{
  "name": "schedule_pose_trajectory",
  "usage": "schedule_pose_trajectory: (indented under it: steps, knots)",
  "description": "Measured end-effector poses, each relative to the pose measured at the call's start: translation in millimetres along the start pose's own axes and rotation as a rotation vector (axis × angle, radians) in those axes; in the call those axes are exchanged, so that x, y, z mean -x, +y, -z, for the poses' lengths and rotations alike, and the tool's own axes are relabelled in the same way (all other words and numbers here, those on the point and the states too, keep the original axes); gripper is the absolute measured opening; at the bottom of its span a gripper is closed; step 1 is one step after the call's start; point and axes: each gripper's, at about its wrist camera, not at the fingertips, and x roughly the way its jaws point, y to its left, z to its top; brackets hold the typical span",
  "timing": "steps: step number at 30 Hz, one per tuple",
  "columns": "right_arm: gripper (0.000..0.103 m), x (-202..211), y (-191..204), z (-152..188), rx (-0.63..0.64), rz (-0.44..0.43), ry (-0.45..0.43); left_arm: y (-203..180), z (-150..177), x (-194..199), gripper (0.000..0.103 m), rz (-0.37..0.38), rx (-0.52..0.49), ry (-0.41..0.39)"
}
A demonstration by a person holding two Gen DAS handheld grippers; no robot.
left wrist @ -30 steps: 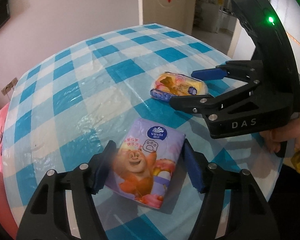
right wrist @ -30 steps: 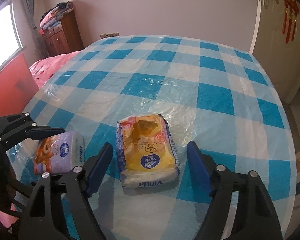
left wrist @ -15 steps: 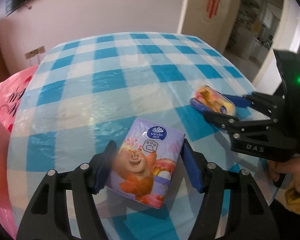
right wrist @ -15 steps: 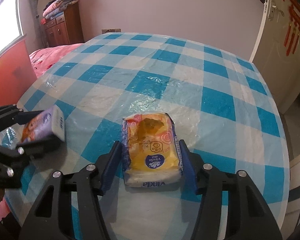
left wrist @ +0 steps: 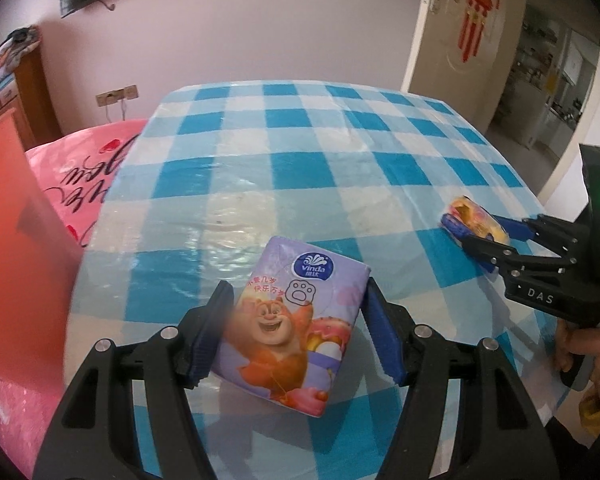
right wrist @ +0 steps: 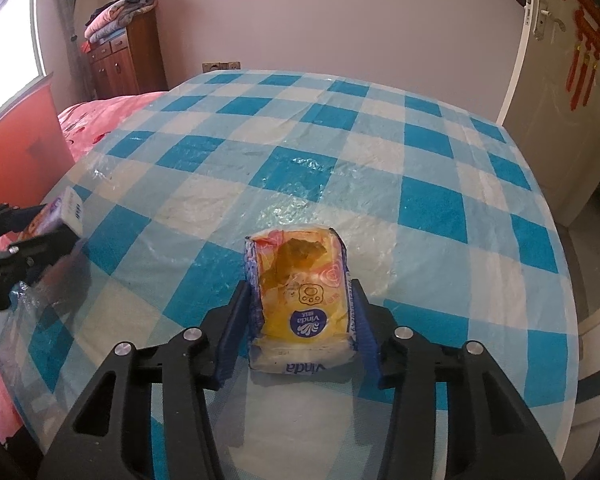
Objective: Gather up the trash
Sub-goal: 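Carry both tissue packs over the orange bucket and open both tools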
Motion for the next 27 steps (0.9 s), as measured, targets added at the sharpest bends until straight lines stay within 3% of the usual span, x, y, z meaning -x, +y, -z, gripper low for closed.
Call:
schedule_pose_trajectory:
  steps: [10, 27]
  knots:
    - [0.037, 8.1, -1.5, -4.2, -0.056, -0.014, -0.004, 16.6, -4.7, 24.9, 0.066, -0.048, 0.029, -0.056]
    - [0.034, 46.5, 21.5, -20.7, -0.054, -0.057, -0.082, 37.6, -13.6, 74.4, 0.066, -0.076, 0.071, -0.152]
